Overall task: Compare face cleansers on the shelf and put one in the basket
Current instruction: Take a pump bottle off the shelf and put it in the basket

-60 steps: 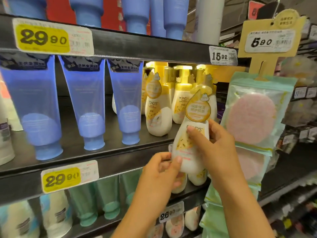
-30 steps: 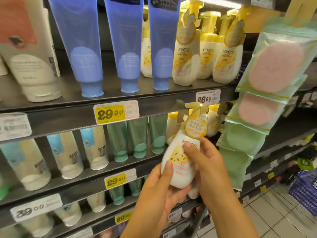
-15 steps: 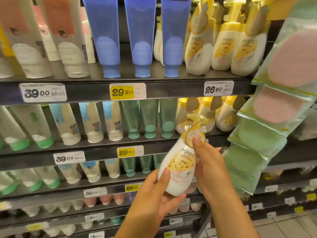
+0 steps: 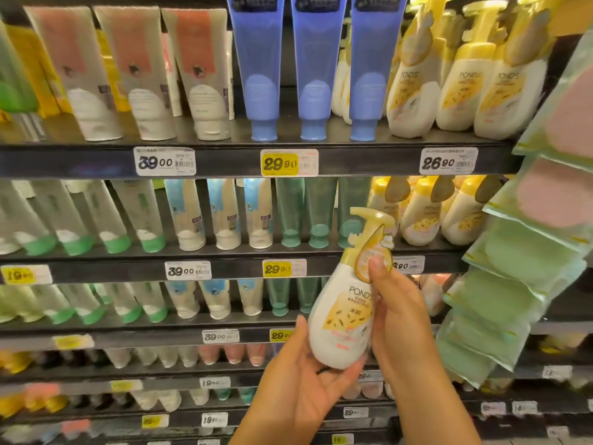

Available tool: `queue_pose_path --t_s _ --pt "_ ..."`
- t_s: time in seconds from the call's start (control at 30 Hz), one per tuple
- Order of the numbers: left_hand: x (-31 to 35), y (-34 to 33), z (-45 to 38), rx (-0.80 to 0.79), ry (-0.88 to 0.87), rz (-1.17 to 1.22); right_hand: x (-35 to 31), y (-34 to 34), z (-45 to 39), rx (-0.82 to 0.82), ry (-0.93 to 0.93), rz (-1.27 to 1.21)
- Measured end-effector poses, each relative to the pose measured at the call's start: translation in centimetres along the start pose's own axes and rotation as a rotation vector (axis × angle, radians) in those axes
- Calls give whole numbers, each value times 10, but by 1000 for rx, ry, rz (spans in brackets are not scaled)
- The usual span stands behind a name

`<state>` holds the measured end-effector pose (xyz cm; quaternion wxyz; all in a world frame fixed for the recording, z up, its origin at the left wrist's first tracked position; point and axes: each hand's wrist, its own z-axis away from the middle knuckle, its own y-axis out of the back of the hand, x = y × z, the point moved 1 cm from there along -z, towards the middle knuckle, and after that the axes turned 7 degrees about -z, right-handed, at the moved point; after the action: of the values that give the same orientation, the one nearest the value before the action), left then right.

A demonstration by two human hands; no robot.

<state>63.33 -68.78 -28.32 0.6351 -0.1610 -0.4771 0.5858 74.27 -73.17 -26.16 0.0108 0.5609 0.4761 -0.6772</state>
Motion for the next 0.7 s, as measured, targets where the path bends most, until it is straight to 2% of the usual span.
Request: queue_pose_path --t_s 0.23,0.37,0.5,0.6,0.7 --pt "27 15 13 -202 92 -56 -2 -31 7 -63 162 -89" --pt "40 30 18 -319 90 -91 7 -44 10 -70 145 -107" --pt "51 37 21 -425 95 -102 17 -51 10 8 96 -117" --pt "58 39 25 -510 77 -166 25 -56 10 130 50 -88" --pt "62 46 24 -527 37 -247 31 -59 9 227 11 -15"
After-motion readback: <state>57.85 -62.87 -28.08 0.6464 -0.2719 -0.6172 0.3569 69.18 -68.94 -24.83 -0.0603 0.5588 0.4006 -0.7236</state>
